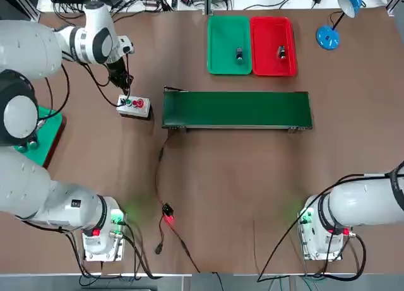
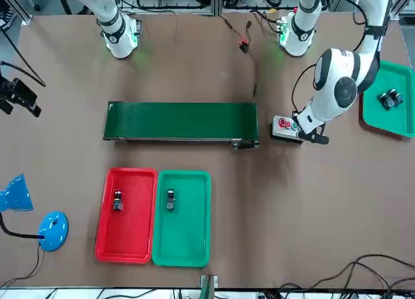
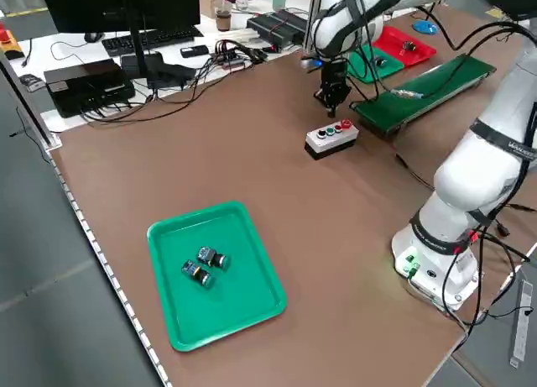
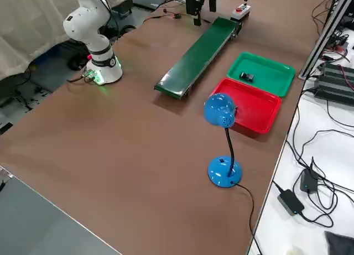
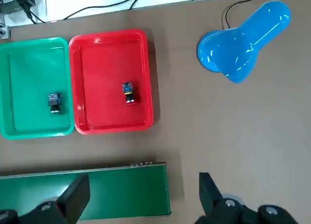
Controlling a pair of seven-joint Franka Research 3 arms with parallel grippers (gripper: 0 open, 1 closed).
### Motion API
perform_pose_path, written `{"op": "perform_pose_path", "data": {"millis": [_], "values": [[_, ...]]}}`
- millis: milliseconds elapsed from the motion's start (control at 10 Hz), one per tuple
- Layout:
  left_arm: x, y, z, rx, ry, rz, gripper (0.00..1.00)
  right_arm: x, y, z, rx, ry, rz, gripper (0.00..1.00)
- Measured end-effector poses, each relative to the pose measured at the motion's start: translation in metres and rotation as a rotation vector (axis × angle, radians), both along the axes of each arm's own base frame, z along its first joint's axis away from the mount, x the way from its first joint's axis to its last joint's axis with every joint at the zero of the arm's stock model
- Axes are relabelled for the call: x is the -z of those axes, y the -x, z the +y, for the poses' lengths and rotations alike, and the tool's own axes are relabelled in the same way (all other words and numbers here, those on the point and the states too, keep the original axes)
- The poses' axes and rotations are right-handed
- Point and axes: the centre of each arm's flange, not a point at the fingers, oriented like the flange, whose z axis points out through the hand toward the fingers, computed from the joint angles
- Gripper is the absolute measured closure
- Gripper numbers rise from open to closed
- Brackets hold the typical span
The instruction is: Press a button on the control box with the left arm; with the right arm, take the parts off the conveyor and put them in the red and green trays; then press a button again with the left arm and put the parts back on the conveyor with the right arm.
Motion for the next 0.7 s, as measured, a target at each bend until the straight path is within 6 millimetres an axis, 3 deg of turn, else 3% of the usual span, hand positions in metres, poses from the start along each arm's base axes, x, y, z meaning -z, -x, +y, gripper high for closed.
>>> {"op": "perform_pose_path", "data": {"millis": [300,700], "values": [[0.021,0.002,0.001,-0.019,-0.005,0.027,0.99,0.0,0.0,0.0,0.0,0.0,0.0,0.01],[0.026,0.006,0.005,-0.026,-0.007,0.04,0.99,0.0,0.0,0.0,-0.001,0.0,0.0,0.01]]}}
